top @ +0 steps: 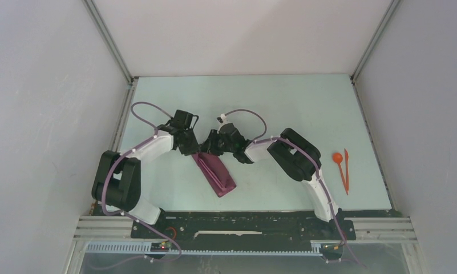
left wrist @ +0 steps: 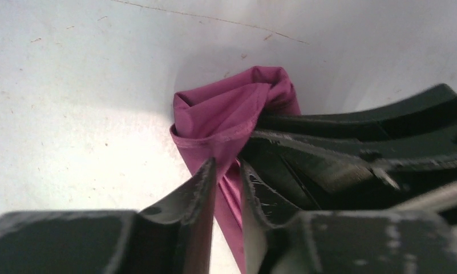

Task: Fold the napkin into a case and place the utensils inside
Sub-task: Smooth out the smaller rectangle-folded napkin at the center of the board.

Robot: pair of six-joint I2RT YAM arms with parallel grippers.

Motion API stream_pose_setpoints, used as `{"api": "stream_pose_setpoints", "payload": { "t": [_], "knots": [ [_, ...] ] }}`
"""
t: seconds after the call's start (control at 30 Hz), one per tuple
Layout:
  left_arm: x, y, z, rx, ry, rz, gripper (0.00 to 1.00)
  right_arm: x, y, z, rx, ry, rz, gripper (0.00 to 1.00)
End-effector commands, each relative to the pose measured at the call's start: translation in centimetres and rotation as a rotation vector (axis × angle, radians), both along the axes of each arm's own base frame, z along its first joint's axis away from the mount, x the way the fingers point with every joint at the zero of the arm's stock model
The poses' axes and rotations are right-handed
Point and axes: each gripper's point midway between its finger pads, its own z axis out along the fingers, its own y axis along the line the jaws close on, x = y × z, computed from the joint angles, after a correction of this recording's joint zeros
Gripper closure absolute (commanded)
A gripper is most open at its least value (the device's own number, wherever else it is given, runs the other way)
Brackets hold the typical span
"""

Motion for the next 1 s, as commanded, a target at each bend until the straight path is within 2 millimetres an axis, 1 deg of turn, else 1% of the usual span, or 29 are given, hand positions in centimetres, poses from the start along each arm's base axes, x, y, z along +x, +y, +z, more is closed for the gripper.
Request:
{"api": "stream_pose_setpoints", "payload": {
  "t": [0.0,0.07,0.13,0.17,0.3,0.4,0.5,0.6,0.67,0.73,0.77,0.83,0.9,0.97],
  "knots": [
    [0.6,-1.0,4.5,-0.084,-0.141,-0.013,0.65,-0.8,-0.1,0.7,-0.016,0.019,0.036,0.68],
    [0.1,-0.4,5.5,-0.079,-0.171,-0.008,0.57,-1.3,-0.3,1.4,-0.018,0.007,0.065,0.68],
    [-0.5,0.0,5.9,-0.084,-0.188,0.001,0.5,-1.8,-0.3,2.5,-0.013,-0.008,0.102,0.68],
    [-0.6,0.8,5.9,-0.064,-0.199,0.024,0.48,-2.1,-0.4,2.8,-0.023,-0.014,0.114,0.67],
    [-1.6,2.1,5.3,-0.065,-0.207,0.061,0.47,-2.4,-1.2,5.0,-0.039,-0.046,0.141,0.65],
    [-2.0,2.7,4.8,-0.073,-0.196,0.076,0.51,-2.5,-1.8,6.5,-0.031,-0.042,0.156,0.64],
    [-2.2,2.3,4.5,-0.113,-0.178,0.062,0.52,-2.9,-2.6,7.4,-0.056,-0.054,0.172,0.64],
    [-2.5,1.8,4.1,-0.136,-0.155,0.044,0.49,-3.9,-4.3,7.2,-0.15,-0.092,0.224,0.57],
    [-2.9,1.3,3.3,-0.162,-0.132,0.037,0.48,-4.8,-6.4,6.6,-0.266,-0.128,0.269,0.54],
    [-3.5,0.8,2.5,-0.192,-0.113,0.031,0.52,-6.1,-8.5,6.2,-0.374,-0.189,0.322,0.5],
    [-3.8,0.8,2.0,-0.2,-0.104,0.034,0.53,-7.2,-9.4,5.8,-0.421,-0.188,0.348,0.49],
    [-4.4,0.6,1.3,-0.215,-0.087,0.03,0.53,-8.6,-10.4,5.2,-0.479,-0.198,0.387,0.48],
    [-5.0,0.3,0.6,-0.236,-0.069,0.021,0.5,-9.3,-11.1,4.6,-0.544,-0.22,0.394,0.46],
    [-5.6,-0.1,-0.1,-0.261,-0.048,0.019,0.5,-9.7,-11.5,4.1,-0.591,-0.257,0.394,0.45]
  ]
}}
